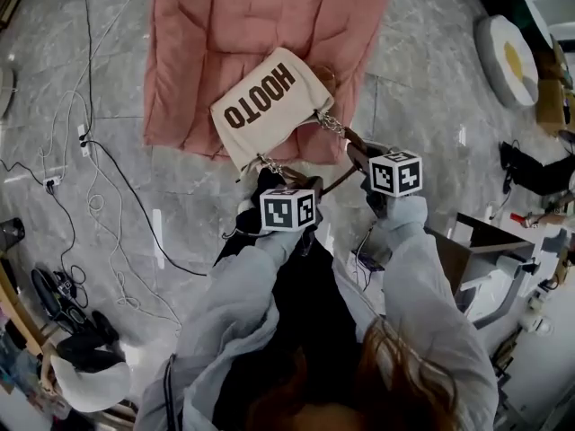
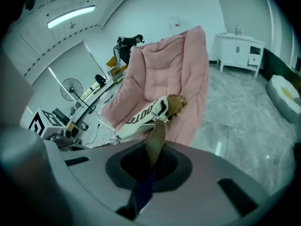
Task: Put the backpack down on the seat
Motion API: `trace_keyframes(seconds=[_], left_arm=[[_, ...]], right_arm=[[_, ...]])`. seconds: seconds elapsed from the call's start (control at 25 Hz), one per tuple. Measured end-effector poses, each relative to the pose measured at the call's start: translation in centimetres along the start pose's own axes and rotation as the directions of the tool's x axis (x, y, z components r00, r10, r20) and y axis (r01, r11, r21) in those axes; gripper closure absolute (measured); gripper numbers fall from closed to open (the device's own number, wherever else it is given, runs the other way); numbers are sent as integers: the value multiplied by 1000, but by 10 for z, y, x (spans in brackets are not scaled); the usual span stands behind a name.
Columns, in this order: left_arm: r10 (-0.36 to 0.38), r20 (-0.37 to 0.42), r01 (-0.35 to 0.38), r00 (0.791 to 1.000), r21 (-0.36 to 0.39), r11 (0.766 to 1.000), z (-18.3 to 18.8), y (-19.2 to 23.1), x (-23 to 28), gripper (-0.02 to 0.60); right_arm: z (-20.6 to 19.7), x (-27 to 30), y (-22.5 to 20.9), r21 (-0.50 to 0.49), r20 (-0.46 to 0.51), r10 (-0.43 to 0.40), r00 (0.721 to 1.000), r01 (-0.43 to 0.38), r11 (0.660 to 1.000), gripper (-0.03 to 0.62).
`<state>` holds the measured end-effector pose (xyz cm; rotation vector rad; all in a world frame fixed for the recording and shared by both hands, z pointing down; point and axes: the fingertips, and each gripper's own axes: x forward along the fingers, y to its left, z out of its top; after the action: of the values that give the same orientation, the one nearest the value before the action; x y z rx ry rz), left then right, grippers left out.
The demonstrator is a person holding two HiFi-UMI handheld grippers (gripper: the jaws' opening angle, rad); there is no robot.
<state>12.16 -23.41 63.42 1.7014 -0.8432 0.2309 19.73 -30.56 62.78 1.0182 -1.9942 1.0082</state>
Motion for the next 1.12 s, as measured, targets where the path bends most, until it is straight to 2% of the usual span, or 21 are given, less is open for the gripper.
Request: trace_keyframes(seconds=[0.2, 0.36, 0.52, 0.6, 0.68, 0.72, 0.8, 0.92, 1.12], left_arm=[[-74, -41, 70, 996, -90, 994, -32, 16, 31, 565], [-66, -95, 58, 993, -90, 994, -55, 31, 46, 565], [-32, -96, 22, 995, -99, 995, -61, 53, 50, 561], [-24, -103, 14, 994, -97, 995, -65, 57, 49, 531], [-17, -110, 6, 994, -100, 995, -68, 58, 46, 466], [-15, -113, 3, 993, -110, 994, -70, 58, 44, 412], [-16, -118, -1, 993, -140, 990, -72, 59, 41, 224], [-16, -100, 1, 995, -148, 989, -69, 62, 34, 216], [-17, -112, 6, 994, -98, 995, -63, 62, 20, 213]], right_arm=[[-37, 13, -26, 26, -29, -85, 996, 85, 996, 585], [-64, 26, -37, -16, -52, -152, 987, 151, 988, 585], [-79, 42, -37, -7, -73, -180, 981, 180, 984, 585], [-83, 47, -38, 2, -83, -196, 977, 196, 981, 583], [-88, 51, -38, 32, -100, -196, 975, 200, 979, 582], [-91, 53, -37, 61, -110, -188, 976, 195, 979, 553], [-95, 55, -35, 145, -110, -155, 982, 170, 975, 369], [-90, 56, -28, 253, -39, -111, 993, 117, 960, 187], [-80, 58, -12, 344, 49, -58, 997, 37, 938, 109]])
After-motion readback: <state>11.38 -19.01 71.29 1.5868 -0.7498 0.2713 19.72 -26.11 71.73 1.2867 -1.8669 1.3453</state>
